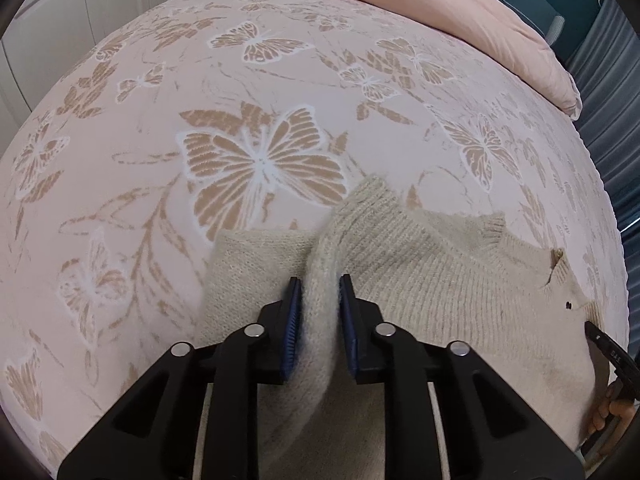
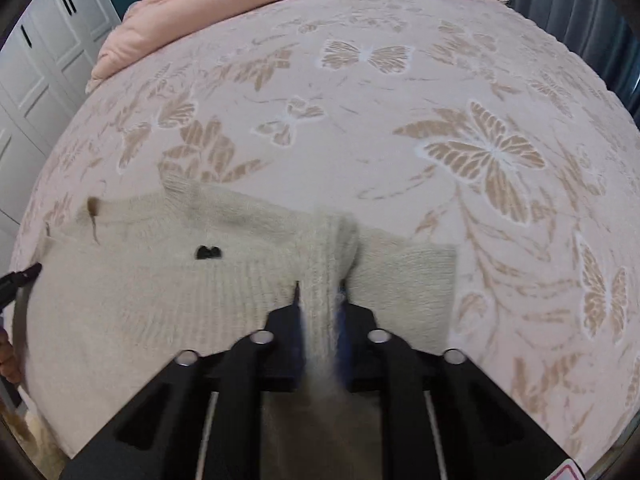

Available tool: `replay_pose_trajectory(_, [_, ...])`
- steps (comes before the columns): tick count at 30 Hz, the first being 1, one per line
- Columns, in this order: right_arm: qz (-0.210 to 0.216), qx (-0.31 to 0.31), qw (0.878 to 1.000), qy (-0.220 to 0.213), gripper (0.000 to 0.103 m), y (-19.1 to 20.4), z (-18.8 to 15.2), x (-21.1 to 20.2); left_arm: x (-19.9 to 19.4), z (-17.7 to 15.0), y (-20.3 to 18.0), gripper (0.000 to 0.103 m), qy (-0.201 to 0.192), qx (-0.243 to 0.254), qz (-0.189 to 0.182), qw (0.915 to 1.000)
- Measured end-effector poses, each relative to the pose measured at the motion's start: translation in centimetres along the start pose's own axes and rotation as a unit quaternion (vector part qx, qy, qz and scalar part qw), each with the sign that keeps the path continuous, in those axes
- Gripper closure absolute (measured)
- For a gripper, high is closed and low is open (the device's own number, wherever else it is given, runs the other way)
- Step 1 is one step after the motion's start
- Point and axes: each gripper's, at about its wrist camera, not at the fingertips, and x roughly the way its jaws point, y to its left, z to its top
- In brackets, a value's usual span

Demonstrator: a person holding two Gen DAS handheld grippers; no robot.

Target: Fold small clothes

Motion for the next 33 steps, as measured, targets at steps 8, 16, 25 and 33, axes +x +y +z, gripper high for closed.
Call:
replay_pose_trajectory(8, [0.053,0.068,0.99,-0.109,0.093,-1.7,3.8,-5.1,-2.6,2.5,-0.4,0.094,-0.035,-0.001,-0.011,0.9993])
replay_pose_trajectory(16, [0.019,0.115,0.991,-0.066,0.08,-2.4,2.5,-2.4,0.3,1.1,-0.2,0.088,0.0,0.004,0.049,0.9988])
replay_pose_trajectory(25, [0.164,-0.022,0.985,-0.043,0.087,11.3,-7.0,-7.0,-7.6,-6.7,-6.6,0.052,-0.033,0.037,-0.026,0.9984])
replay_pose_trajectory(33, [0.073,0.093,0.993,-0.031,0.103,2.4,-11.1,-4.9,-5.1,-11.0,-3.4,0.049,0.001,0.044,0.03,0.9986])
